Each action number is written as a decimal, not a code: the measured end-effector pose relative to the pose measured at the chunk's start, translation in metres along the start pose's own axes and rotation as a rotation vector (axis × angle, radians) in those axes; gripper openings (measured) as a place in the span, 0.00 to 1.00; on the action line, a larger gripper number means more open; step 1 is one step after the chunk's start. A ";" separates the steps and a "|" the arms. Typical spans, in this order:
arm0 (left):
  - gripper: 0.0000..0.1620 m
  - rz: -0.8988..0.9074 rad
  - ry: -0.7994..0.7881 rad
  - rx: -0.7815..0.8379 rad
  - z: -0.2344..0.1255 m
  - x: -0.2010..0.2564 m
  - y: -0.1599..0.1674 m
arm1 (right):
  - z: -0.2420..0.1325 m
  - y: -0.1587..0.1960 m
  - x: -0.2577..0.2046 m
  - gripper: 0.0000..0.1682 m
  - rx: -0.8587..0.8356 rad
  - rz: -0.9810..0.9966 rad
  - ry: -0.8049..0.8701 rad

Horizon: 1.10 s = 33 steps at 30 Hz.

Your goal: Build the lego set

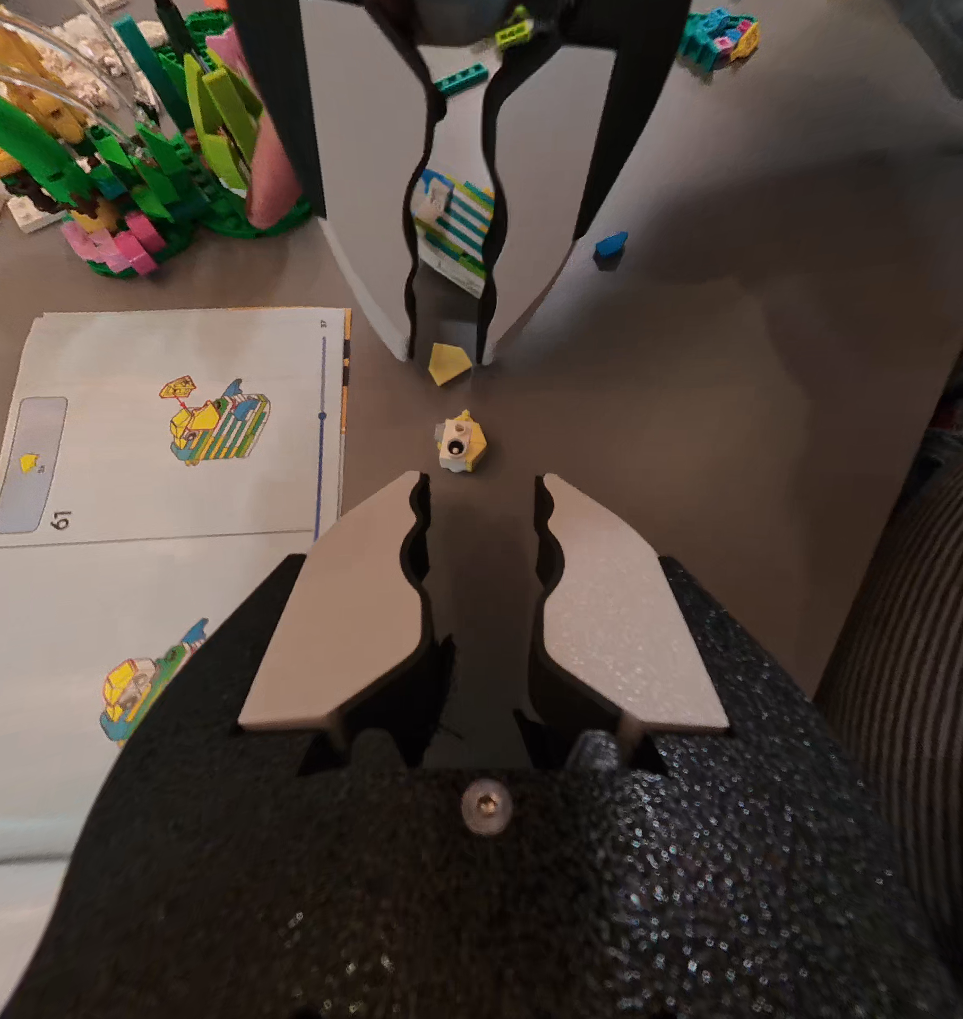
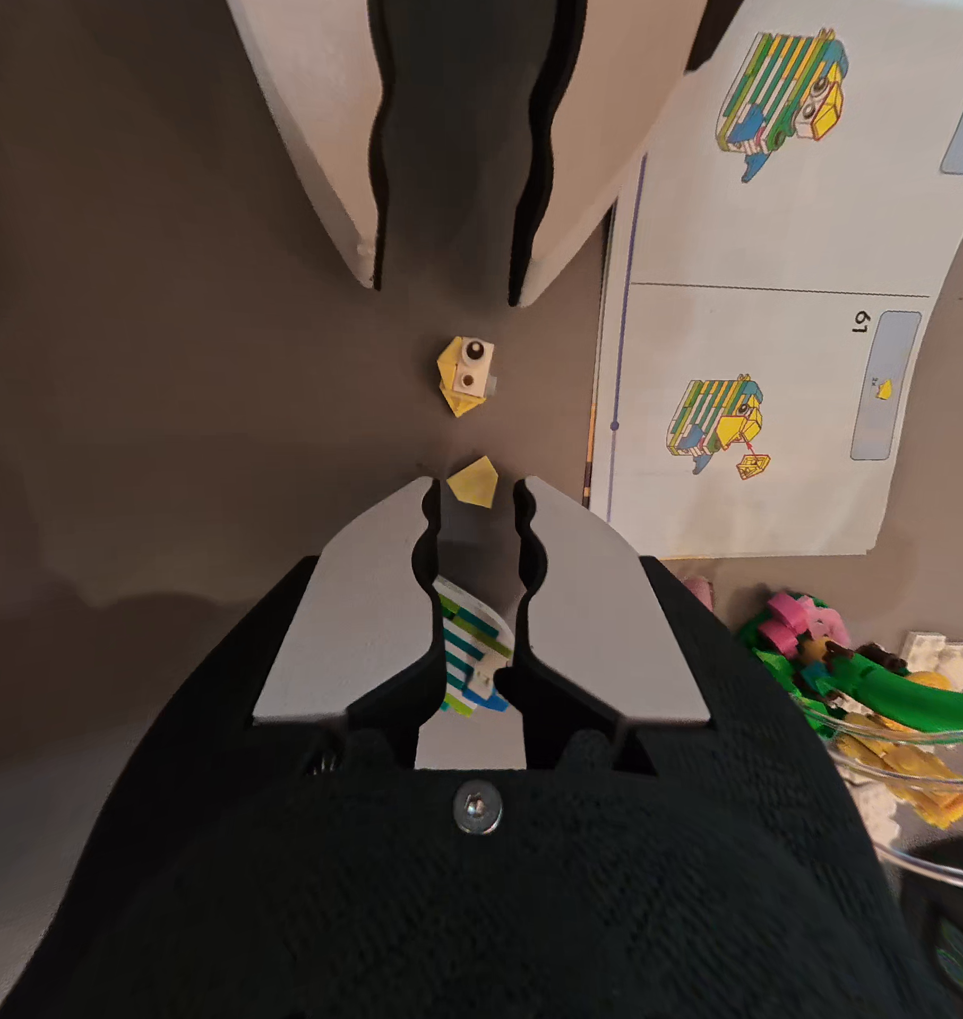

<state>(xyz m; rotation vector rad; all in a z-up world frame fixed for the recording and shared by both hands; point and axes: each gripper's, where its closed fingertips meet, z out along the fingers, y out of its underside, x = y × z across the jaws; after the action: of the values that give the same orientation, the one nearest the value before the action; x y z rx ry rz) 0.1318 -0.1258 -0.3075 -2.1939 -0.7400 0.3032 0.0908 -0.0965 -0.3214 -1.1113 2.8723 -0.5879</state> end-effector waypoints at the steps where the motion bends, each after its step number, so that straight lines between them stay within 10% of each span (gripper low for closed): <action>1: 0.22 0.015 -0.005 0.005 0.001 -0.002 -0.002 | 0.001 0.001 -0.001 0.14 -0.005 0.007 -0.024; 33: 0.15 0.039 0.018 -0.027 0.023 -0.005 0.000 | -0.002 -0.027 -0.004 0.07 0.098 0.388 0.066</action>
<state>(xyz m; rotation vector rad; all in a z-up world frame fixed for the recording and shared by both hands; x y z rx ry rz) 0.1183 -0.1148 -0.3226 -2.2355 -0.6958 0.2944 0.1109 -0.1112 -0.3113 -0.5080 2.9560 -0.7387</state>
